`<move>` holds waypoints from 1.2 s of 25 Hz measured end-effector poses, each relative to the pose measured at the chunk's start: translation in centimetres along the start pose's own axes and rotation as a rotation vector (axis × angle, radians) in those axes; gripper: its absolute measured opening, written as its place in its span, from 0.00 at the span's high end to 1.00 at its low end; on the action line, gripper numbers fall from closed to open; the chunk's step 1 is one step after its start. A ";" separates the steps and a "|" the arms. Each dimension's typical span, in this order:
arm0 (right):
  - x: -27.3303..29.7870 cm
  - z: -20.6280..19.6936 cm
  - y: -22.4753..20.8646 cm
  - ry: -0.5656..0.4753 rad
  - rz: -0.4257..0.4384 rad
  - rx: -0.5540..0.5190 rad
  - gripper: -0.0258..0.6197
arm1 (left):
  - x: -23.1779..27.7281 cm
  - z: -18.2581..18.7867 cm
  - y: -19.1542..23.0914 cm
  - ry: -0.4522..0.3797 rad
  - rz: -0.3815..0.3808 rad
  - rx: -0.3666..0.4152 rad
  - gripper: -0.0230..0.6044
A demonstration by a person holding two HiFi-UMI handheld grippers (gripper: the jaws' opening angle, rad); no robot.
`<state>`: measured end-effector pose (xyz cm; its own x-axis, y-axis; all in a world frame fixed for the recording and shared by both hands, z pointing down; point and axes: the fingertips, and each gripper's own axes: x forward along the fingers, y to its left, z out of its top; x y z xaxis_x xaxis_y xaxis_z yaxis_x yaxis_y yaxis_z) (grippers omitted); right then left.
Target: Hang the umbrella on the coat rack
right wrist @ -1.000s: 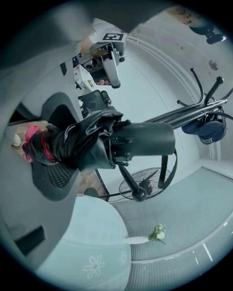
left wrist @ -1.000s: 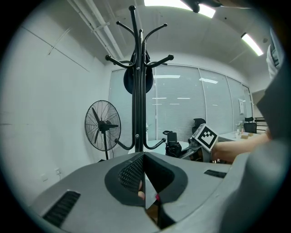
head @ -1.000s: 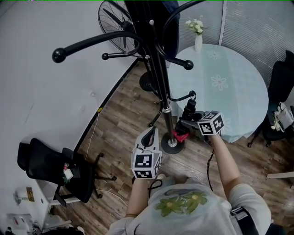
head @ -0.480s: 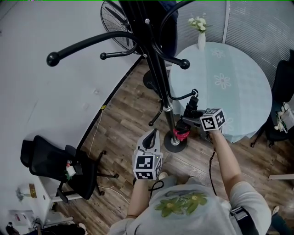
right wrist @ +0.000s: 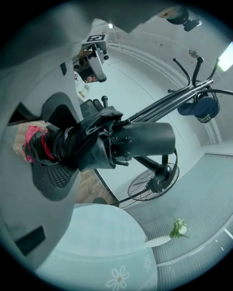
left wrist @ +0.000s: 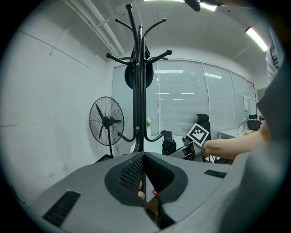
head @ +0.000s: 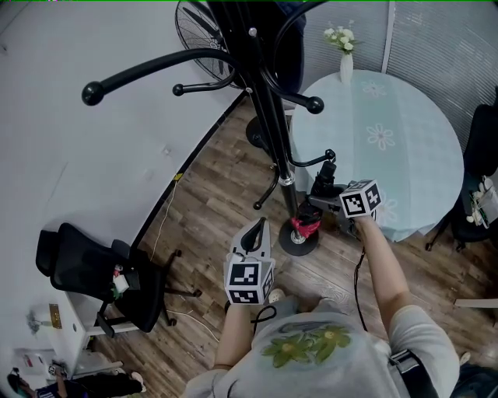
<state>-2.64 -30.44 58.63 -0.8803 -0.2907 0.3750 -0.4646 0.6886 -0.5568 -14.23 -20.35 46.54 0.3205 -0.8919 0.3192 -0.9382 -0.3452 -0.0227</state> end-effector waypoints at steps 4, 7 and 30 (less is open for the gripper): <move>0.6 -0.3 0.1 0.009 0.028 0.025 0.64 | -0.2 -0.1 -0.2 0.007 0.005 0.003 0.96; 1.2 -0.6 0.4 0.019 0.048 0.030 0.64 | -0.5 -0.2 -0.1 0.010 0.016 0.003 0.96; 5.3 -4.2 -1.6 0.166 -0.102 -0.116 0.64 | -1.3 -1.1 1.7 0.030 0.077 -0.021 0.96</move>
<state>-6.15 -30.27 64.58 -0.7966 -0.2562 0.5476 -0.5282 0.7356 -0.4242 -16.37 -19.50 47.09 0.2437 -0.9061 0.3459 -0.9625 -0.2698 -0.0285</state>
